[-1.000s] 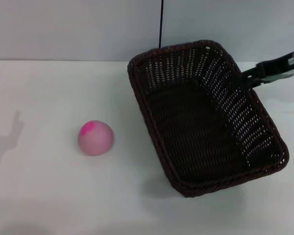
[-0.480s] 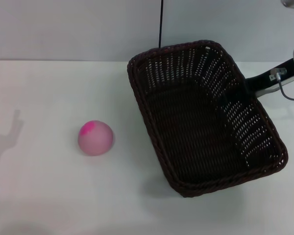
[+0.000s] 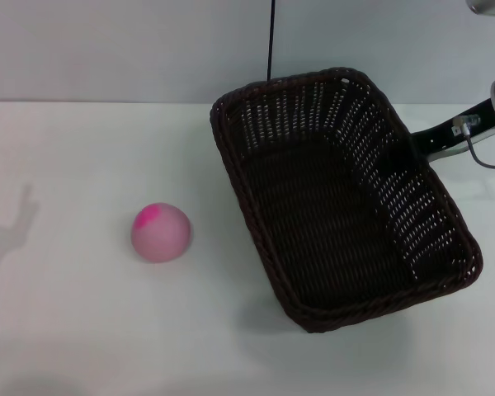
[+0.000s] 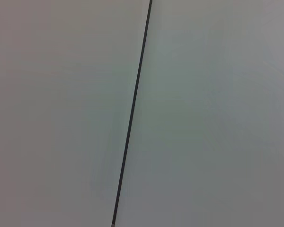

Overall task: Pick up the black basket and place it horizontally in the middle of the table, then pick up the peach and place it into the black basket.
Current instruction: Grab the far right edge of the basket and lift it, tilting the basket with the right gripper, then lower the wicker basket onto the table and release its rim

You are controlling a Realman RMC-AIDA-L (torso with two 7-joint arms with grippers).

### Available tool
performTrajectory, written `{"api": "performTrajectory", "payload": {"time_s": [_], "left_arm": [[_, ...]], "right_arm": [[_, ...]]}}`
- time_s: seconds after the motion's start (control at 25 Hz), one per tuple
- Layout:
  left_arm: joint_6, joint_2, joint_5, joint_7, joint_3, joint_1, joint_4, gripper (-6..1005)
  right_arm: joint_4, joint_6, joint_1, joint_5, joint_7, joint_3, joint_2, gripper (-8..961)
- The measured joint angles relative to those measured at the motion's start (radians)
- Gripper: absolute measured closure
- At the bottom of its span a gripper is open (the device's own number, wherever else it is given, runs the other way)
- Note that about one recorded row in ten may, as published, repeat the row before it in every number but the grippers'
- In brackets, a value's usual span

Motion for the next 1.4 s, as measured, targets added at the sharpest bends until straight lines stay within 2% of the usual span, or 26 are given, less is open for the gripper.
{"api": "performTrajectory", "payload": {"time_s": [0.2,0.36,0.6,0.92,1.16,1.4], "left_arm": [[-0.002,0.000,-0.001,0.000,0.000,-0.001,0.000,174],[0.000,0.001,-0.001,0.000,-0.003,0.005,0.000,175],[0.009,0.002,-0.001,0.000,-0.011,0.016,-0.001,176],[0.038,0.001,-0.001,-0.001,-0.011,0.024,0.000,177],[0.041,0.000,0.003,-0.001,-0.004,0.034,-0.005,178],[0.054,-0.003,0.008,-0.002,0.045,0.044,-0.009,179]], "right_arm": [[-0.078,-0.001,-0.019,-0.001,-0.018,-0.025,0.021,662],[-0.240,-0.054,-0.059,0.003,-0.041,-0.069,0.045,766],[-0.357,-0.153,-0.067,0.005,-0.184,-0.084,0.046,808],[-0.458,-0.310,-0.059,0.008,-0.531,-0.088,0.048,796],[-0.443,-0.309,-0.035,0.025,-0.719,-0.081,0.046,786],[-0.320,-0.187,-0.014,0.078,-0.885,-0.107,0.064,777]]}}
